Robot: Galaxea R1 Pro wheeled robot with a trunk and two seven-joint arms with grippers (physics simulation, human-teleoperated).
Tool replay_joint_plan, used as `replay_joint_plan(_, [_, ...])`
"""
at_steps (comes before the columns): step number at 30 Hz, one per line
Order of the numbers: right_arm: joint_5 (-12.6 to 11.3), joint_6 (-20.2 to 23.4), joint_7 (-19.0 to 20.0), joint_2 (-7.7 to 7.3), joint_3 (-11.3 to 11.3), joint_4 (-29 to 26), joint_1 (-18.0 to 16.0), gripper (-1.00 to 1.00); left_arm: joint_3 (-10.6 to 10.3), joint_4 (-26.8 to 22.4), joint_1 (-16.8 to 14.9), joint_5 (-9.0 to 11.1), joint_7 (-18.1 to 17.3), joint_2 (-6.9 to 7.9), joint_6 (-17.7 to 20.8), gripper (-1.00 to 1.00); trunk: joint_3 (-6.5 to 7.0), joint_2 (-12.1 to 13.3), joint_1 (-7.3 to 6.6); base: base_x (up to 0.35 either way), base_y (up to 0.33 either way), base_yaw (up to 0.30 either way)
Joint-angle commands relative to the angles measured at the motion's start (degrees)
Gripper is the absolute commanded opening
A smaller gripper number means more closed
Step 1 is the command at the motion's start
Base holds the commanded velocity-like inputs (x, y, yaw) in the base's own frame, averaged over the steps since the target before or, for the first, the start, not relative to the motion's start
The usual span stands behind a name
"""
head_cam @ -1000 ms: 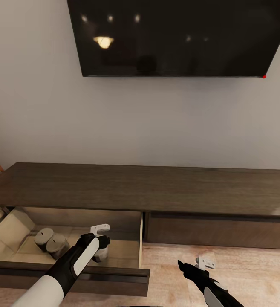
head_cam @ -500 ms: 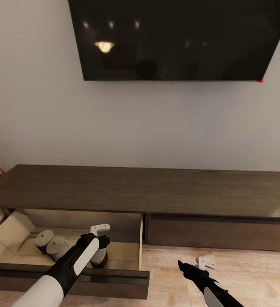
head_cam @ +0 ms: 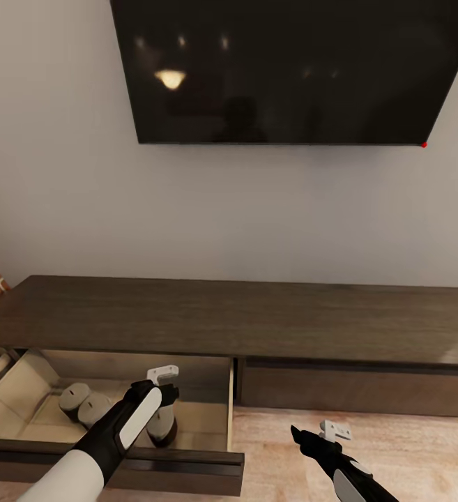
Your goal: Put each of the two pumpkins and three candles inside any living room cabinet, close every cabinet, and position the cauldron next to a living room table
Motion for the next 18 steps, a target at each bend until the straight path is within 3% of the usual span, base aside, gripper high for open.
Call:
replay_joint_plan(1, [-0.6,-0.2,0.1,-0.07,0.4,0.0,0.0,1.00,-0.3,-0.3,0.0,0.7,0.6,0.09,0.1,1.00,0.13,0.4,-0.24,0.000,0.000,0.000])
replay_joint_plan(6, [-0.6,-0.2,0.1,-0.07,0.4,0.0,0.0,1.00,1.2,-0.7,0.0,0.9,0.6,0.12,0.2,1.00,1.03,2.4,-1.33,-0.036,0.000,0.000])
replay_joint_plan(10, [-0.6,-0.2,0.1,-0.08,0.4,0.0,0.0,1.00,3.0,-0.8,0.0,0.9,0.5,0.12,0.3,1.00,1.75,4.0,-2.21,-0.245,0.000,0.000])
replay_joint_plan(18, [-0.6,-0.2,0.1,-0.23,0.4,0.0,0.0,1.00,3.5,-0.8,0.0,0.9,0.5,0.12,0.4,1.00,3.19,7.2,-3.97,-0.131,0.000,0.000])
